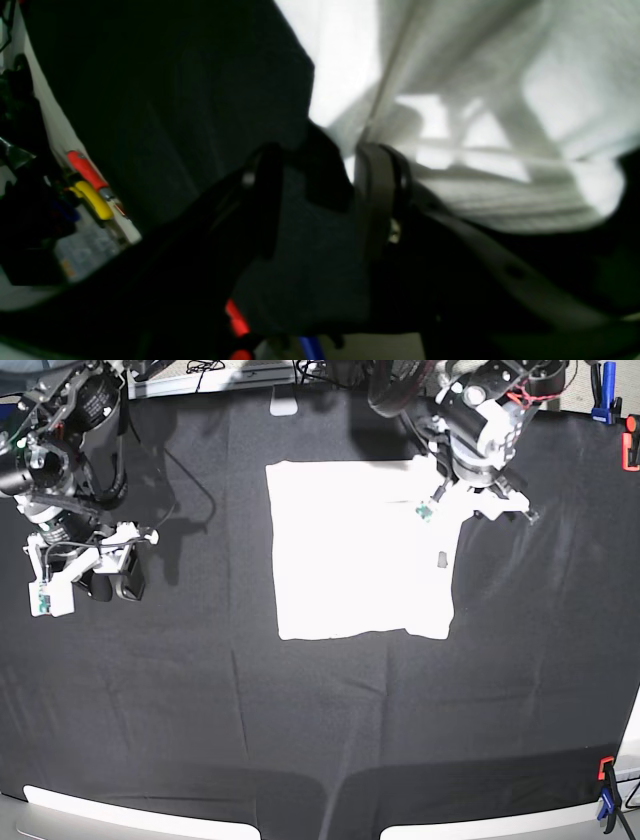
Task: Layout the t-shirt on the table in an organized manner, then fold the t-shirt properly
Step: 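Press and smooth the folded stack with the left gripper, then grasp the folded shirt's edges with both grippers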
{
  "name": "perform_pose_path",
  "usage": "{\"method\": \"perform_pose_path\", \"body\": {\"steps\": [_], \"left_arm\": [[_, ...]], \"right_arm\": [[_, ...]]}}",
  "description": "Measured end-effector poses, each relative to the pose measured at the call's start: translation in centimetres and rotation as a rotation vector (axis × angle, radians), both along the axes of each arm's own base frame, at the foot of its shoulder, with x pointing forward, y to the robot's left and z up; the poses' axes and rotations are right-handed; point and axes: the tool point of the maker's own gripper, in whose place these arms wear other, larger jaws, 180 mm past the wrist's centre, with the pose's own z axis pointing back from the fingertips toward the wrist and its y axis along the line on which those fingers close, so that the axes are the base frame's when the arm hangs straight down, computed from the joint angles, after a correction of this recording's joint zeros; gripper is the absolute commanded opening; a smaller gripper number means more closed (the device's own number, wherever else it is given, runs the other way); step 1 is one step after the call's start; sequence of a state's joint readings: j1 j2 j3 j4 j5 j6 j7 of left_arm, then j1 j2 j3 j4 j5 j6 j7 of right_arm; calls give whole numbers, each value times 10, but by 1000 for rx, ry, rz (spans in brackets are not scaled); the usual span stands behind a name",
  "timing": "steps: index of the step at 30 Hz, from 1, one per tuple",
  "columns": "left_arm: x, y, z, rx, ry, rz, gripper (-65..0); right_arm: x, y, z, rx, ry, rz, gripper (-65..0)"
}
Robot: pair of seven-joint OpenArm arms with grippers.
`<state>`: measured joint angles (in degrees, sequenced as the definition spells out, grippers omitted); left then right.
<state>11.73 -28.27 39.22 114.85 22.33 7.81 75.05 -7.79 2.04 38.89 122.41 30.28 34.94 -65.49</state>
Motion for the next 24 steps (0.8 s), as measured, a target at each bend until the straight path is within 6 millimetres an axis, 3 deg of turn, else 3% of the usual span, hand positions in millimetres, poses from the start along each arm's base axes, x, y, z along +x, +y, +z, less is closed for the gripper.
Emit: {"method": "perform_pose_path", "body": {"steps": [6,13,15,18,24], "left_arm": [[-5,-23,-1,-91,28,13,-435],[0,-46,26,-201,-25,-4,-435],[1,-48,29,-211,-35,-9,-435],[0,-48,28,-211,-31,-8,-435],[-8,-49,24,-218,-13,-9,-435]], "right_arm": [[3,12,8,60,-41,40,-387],[10,18,16,74,-71,62,-387],[15,37,20,108,-92,125,-387],[19,83,10,138,-62,284,-387],[21,150,-54,105,99,470,-387]]}}
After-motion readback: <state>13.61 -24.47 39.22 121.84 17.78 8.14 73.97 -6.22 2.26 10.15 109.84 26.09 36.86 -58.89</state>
